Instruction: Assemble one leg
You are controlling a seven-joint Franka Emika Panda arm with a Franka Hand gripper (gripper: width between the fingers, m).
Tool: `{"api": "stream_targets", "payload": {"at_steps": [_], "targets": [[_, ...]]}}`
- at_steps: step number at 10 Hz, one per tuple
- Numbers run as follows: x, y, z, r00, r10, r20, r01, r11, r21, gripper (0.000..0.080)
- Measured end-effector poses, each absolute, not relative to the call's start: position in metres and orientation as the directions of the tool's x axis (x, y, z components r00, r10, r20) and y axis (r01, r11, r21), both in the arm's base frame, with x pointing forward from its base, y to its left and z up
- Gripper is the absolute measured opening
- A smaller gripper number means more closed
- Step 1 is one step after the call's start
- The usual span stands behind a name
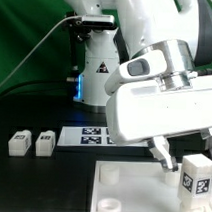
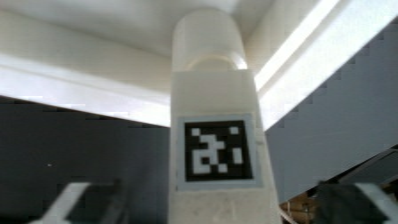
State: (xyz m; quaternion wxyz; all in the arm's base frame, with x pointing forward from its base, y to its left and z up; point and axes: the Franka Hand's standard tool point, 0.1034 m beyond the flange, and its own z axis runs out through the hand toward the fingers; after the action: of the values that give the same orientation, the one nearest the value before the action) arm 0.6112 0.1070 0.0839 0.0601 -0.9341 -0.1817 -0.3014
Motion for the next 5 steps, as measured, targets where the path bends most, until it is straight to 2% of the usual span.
{"api": "stream_targets", "payload": {"at_steps": [1,5], "targets": [[0.6112,0.1070,0.0839,0.752,0.303,0.585,0.376,-0.927,-0.003,0.0621],[0.6111,0.1069,0.0837,0.752,0.303,0.585,0.376,-0.927,-0.003,0.0647]]}}
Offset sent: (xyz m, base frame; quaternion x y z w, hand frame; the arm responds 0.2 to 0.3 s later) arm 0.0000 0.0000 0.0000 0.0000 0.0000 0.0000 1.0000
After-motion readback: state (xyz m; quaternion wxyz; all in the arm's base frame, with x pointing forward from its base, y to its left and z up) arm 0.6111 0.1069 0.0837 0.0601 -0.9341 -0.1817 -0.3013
